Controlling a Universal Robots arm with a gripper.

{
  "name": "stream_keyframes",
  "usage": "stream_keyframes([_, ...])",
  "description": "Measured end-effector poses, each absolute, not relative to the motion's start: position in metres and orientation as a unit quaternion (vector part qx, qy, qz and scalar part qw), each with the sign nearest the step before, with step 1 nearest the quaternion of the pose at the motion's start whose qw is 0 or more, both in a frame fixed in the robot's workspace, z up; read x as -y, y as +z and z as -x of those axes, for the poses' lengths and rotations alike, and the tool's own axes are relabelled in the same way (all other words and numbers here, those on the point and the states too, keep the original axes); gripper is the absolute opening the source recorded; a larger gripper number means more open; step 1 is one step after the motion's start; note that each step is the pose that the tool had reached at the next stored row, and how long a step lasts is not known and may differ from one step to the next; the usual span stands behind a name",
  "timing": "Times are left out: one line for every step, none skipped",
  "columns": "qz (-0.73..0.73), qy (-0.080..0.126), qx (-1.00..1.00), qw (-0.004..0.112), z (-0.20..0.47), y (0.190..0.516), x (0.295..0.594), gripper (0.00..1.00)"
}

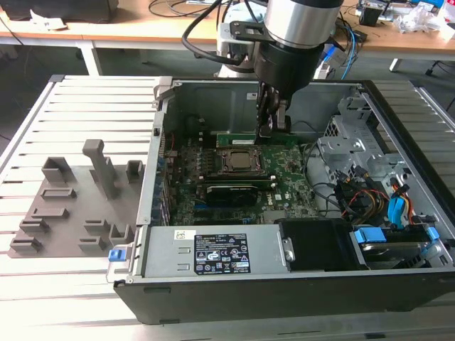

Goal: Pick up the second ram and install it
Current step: 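Insert the second ram into the second slot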

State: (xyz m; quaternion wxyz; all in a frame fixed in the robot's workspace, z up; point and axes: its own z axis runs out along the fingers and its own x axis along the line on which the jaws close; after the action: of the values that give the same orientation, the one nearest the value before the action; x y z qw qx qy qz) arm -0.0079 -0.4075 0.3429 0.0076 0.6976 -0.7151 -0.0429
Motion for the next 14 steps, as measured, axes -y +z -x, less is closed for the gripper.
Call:
stream_keyframes([-0.698,-0.043,0.715,0.008,0.008,0.342,0.406,0.14])
stream_keyframes([-0.698,-0.043,0.715,0.007,0.008,0.341,0.405,0.14])
stream_keyframes([-0.698,-0.043,0.715,0.007,0.008,0.340,0.405,0.14])
stream_keyframes([-0.698,-0.043,0.715,0.007,0.008,0.339,0.404,0.14])
stream_keyframes([-0.698,-0.043,0.715,0.007,0.008,0.338,0.404,0.14])
stream_keyframes([-0.698,-0.043,0.715,0.007,0.008,0.337,0.404,0.14])
stream_keyframes([-0.698,-0.043,0.715,0.007,0.008,0.335,0.404,0.14])
stream_keyframes([-0.698,-0.043,0.715,0.007,0.008,0.334,0.404,0.14])
stream_keyframes([-0.698,-0.043,0.715,0.007,0.008,0.333,0.404,0.14])
stream_keyframes([-0.698,-0.043,0.715,0.007,0.008,0.332,0.404,0.14])
stream_keyframes([-0.698,-0.043,0.715,0.007,0.008,0.331,0.404,0.14])
stream_keyframes([-0.698,-0.043,0.715,0.007,0.008,0.330,0.404,0.14])
stream_keyframes([-0.698,-0.043,0.715,0.007,0.008,0.329,0.403,0.14])
stream_keyframes([-0.698,-0.043,0.715,0.007,0.008,0.329,0.403,0.14])
